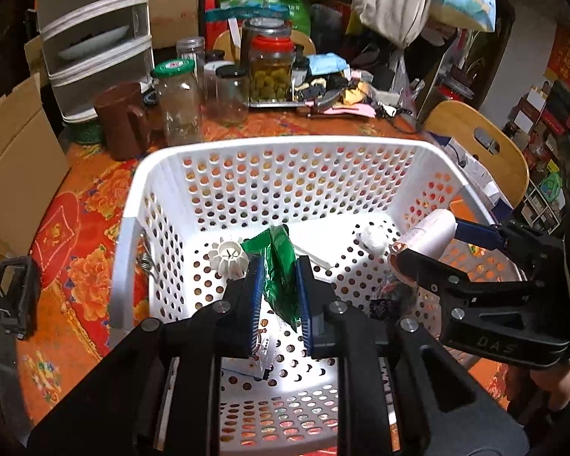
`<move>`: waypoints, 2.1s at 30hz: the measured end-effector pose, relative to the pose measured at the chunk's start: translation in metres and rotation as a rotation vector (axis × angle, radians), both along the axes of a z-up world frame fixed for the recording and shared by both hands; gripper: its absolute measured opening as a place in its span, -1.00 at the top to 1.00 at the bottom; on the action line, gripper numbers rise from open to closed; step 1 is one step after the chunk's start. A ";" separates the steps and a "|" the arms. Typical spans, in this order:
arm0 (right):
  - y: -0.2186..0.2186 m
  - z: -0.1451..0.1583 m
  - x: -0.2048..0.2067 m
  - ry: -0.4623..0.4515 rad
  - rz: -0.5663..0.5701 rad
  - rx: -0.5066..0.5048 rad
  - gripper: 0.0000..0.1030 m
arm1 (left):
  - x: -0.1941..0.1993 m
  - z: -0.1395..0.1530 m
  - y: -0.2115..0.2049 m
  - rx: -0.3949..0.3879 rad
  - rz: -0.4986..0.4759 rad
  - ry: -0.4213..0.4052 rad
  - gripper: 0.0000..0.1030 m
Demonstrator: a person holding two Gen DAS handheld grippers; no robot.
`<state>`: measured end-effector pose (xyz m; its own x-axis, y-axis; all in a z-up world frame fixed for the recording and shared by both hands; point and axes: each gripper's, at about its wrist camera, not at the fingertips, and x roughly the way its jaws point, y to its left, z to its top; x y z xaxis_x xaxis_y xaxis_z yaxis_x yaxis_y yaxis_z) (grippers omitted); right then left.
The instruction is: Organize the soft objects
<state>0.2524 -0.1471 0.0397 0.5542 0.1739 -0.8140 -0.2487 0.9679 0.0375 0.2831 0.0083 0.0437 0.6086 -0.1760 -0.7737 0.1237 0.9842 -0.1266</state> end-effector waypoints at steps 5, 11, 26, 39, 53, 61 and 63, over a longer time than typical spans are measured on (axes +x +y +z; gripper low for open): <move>0.003 -0.003 0.004 0.019 0.002 -0.025 -0.44 | 0.004 -0.011 -0.001 0.007 0.007 0.031 0.66; 0.006 -0.002 0.003 0.036 0.007 -0.022 -0.66 | 0.003 -0.013 0.006 0.013 0.046 0.017 -0.13; -0.028 0.045 -0.090 -0.223 -0.039 0.068 -1.00 | -0.092 0.031 0.019 0.076 0.065 -0.212 -1.00; -0.056 0.076 -0.265 -0.378 -0.102 0.096 -1.00 | -0.259 0.069 0.024 0.100 0.111 -0.341 -1.00; -0.048 0.071 -0.296 -0.372 -0.086 0.103 -1.00 | -0.320 0.066 -0.007 0.092 0.099 -0.314 -1.00; -0.045 0.066 -0.284 -0.352 -0.074 0.113 -1.00 | -0.295 0.057 -0.005 0.085 0.099 -0.277 -1.00; -0.043 0.065 -0.283 -0.351 -0.072 0.110 -1.00 | -0.291 0.057 -0.004 0.084 0.097 -0.277 -1.00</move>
